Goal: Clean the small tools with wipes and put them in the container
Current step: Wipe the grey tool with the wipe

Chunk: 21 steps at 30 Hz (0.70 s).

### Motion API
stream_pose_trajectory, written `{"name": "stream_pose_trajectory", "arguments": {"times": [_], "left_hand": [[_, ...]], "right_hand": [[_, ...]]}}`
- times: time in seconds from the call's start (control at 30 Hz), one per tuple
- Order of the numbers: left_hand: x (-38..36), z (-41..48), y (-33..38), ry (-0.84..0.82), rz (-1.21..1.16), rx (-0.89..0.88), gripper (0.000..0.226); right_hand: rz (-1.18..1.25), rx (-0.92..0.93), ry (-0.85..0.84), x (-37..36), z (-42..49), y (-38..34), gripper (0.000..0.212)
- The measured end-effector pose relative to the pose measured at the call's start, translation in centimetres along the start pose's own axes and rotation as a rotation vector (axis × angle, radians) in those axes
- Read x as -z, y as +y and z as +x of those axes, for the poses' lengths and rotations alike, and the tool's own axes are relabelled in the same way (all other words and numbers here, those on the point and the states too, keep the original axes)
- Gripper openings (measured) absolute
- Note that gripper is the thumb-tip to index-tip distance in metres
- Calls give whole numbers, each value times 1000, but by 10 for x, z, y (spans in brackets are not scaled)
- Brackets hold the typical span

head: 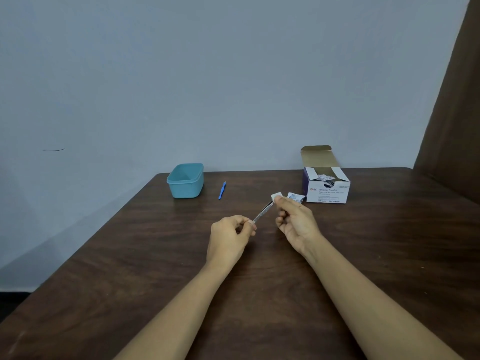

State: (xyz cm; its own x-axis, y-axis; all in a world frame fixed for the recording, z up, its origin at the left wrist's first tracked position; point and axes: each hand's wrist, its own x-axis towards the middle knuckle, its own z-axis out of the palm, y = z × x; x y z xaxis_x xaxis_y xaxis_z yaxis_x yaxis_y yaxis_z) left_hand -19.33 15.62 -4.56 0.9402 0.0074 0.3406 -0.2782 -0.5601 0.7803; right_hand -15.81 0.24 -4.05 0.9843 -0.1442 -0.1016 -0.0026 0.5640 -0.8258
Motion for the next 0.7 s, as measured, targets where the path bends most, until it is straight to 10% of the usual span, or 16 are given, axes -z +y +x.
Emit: {"name": "stream_pose_trajectory", "arguments": {"times": [0.7], "left_hand": [[1, 0, -1, 6, -11, -21, 19]], "right_hand": [[-44, 35, 6, -2, -4, -2, 5]]}}
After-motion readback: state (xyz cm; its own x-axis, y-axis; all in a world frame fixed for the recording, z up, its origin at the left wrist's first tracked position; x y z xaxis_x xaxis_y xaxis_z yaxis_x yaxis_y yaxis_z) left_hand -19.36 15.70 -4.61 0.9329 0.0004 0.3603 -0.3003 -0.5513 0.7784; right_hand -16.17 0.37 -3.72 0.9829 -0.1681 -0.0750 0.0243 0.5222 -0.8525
